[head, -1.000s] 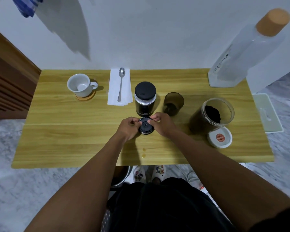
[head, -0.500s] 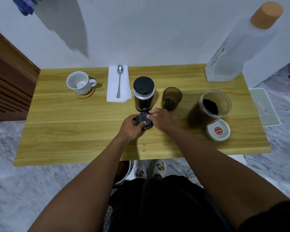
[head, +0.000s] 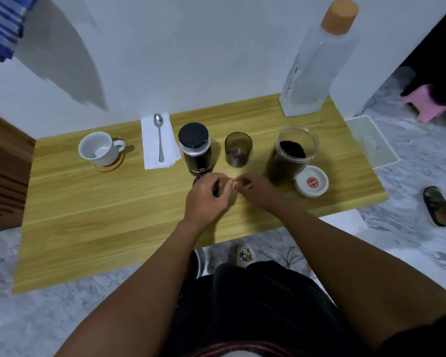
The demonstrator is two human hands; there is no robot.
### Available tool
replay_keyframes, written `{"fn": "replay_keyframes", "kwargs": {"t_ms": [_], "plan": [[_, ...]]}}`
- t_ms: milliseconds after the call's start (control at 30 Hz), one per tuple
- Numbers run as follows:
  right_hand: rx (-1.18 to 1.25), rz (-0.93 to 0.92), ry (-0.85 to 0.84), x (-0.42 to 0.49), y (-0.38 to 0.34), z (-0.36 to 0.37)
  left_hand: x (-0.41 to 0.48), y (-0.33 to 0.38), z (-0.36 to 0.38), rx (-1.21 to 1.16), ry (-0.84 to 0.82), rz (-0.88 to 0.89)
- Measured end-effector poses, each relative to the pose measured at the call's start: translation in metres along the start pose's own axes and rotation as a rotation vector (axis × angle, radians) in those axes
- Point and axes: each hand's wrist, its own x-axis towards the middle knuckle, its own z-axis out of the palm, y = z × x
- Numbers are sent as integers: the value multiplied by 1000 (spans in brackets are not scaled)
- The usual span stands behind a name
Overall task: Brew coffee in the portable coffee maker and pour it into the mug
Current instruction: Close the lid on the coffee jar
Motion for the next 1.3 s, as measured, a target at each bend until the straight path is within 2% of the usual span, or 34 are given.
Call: {"fn": "replay_keyframes", "kwargs": {"t_ms": [67,133,300,400,500,600,733,867,1067,1167,1300], "plan": [[-39,18,18,-15,17,-16,8,17,13,-58,-97,56],[-65,46,84,-32,37,-32,20,33,30,-73,-202,33],[-102,230,433,-59,84,-59,56,62,73,-88,-307,-66],[-93,247,594,-60,106,-72,75,72,87,-126,-346,-57],[-197,270,609,-51,119,-80,85,73,93,-227,-354,19],[-287,292,552,-36,126,-79,89,70,98,-246,-332,34],[-285,304,478,-20,135,-76,92,64,103,-235,-305,27],[-324,273,550,-14,139,-75,94,62,105,-234,-296,49],[-26,284,729,-19,124,-106,93,67,101,-247,-308,69],[161,192,841,-19,107,-131,95,70,100,-254,-311,85],[208,-1,804,-17,71,-157,103,64,104,-263,-299,97]]}}
